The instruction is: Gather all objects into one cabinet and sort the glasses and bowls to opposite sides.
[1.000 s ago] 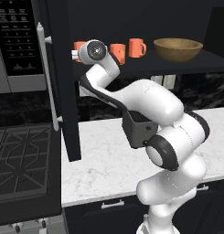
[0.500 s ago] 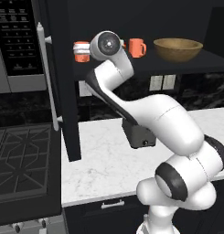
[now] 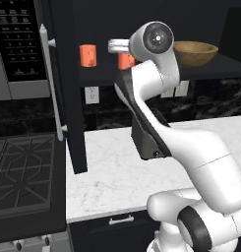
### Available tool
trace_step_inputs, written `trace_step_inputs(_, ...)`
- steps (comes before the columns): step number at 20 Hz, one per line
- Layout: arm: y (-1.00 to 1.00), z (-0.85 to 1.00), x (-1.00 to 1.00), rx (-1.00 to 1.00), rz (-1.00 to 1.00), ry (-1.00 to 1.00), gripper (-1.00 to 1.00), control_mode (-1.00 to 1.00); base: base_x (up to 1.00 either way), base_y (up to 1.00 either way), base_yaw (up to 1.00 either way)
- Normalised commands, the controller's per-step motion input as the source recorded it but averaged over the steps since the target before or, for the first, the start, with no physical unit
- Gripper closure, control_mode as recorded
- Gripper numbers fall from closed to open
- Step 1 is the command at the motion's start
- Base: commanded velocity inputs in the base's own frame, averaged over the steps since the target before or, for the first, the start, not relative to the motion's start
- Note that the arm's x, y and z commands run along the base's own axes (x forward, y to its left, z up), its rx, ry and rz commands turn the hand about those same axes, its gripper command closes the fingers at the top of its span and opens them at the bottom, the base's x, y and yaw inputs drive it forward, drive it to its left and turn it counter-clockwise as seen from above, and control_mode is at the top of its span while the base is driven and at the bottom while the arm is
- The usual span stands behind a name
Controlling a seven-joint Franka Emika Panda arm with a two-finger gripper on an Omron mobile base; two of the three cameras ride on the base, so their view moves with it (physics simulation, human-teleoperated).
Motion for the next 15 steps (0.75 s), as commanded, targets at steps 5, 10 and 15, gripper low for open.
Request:
trace_step_inputs(5, -0.52, 0.15, -1.0, 0.0, -0.02, 0.0, -1.0, -1.0, 0.0, 0.0, 0.0)
trace_step_inputs(10, -0.38, 0.0, -1.0, 0.0, 0.0, 0.0, -1.0, -1.0, 0.0, 0.0, 0.0)
trace_step_inputs(15, -0.3, 0.0, -1.0, 0.0, 0.0, -0.01, -1.0, -1.0, 0.0, 0.0, 0.0)
